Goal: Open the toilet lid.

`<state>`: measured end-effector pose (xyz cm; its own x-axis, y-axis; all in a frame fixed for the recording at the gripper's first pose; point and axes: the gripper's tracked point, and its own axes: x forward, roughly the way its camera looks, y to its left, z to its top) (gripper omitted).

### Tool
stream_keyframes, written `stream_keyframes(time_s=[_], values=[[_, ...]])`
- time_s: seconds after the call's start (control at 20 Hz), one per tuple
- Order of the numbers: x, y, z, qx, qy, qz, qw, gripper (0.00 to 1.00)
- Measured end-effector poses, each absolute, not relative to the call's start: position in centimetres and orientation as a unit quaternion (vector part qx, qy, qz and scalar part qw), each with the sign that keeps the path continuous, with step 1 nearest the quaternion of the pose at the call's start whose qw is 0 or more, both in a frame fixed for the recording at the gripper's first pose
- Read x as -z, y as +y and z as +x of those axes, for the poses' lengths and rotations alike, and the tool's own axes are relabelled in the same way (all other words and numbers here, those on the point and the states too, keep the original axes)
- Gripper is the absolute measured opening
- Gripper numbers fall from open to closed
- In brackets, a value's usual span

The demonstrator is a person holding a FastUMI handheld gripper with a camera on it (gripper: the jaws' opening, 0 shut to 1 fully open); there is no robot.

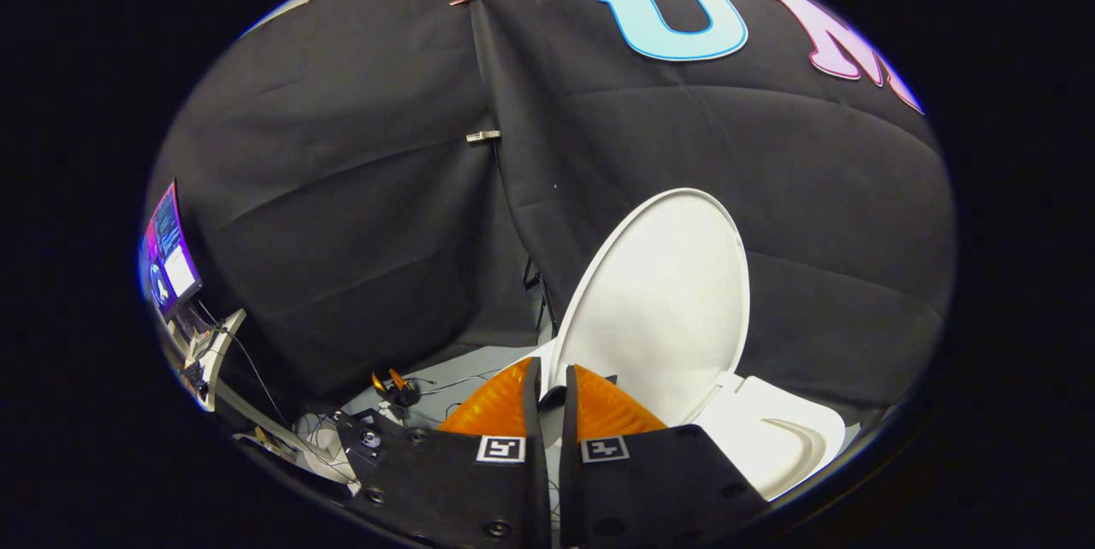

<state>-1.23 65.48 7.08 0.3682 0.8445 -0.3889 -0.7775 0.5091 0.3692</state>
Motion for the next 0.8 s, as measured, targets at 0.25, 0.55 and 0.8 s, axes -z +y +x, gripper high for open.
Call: stream_keyframes(time_s=[0.25, 0.55, 0.8], values=[[-7.2, 66.9, -1.7, -0.505, 0.274, 0.056, 0.817, 0.22], [-6.8, 67.6, -2.6, -0.524, 0.303, 0.091, 0.791, 0.57], [-8.8, 68.0, -3.1, -0.548, 0.259, 0.091, 0.79, 0.92]])
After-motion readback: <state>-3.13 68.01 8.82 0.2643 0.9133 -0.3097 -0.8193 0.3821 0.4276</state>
